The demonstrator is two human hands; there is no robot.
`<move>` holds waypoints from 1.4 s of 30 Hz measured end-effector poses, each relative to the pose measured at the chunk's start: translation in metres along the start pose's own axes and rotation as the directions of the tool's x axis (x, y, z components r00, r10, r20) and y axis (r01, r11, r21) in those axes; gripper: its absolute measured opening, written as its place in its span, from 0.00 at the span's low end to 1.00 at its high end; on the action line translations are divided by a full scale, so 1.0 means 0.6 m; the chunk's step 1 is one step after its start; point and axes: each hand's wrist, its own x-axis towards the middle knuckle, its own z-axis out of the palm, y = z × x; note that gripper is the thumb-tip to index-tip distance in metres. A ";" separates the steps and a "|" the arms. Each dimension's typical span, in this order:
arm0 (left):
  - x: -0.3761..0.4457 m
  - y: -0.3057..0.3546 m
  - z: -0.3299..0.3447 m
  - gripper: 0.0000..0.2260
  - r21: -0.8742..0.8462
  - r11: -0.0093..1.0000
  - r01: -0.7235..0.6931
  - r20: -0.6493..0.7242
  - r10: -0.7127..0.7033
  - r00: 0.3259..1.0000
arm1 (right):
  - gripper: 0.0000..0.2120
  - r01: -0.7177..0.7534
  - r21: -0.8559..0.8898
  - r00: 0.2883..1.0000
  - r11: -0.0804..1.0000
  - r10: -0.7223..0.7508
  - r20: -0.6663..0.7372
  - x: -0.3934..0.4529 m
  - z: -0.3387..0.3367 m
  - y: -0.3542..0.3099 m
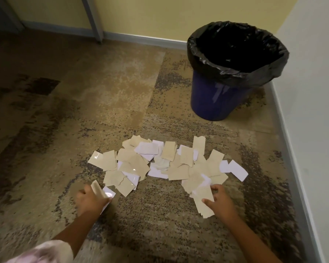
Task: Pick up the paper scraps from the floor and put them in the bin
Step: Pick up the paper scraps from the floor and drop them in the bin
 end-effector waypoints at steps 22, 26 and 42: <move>0.015 0.008 0.016 0.25 0.460 0.846 -0.270 0.225 0.183 0.957 | 0.15 0.158 -0.030 0.968 0.987 -0.160 -0.192 -0.014 -0.058 -0.031; 0.020 0.013 0.006 0.17 0.443 0.843 -0.306 0.190 0.246 0.951 | 0.15 0.194 -0.050 0.941 0.980 -0.201 -0.272 -0.038 -0.062 -0.028; 0.052 0.101 -0.186 0.17 -0.362 0.931 0.056 0.055 -0.039 0.998 | 0.20 0.369 0.631 0.896 0.683 -0.080 -0.437 0.089 -0.392 -0.398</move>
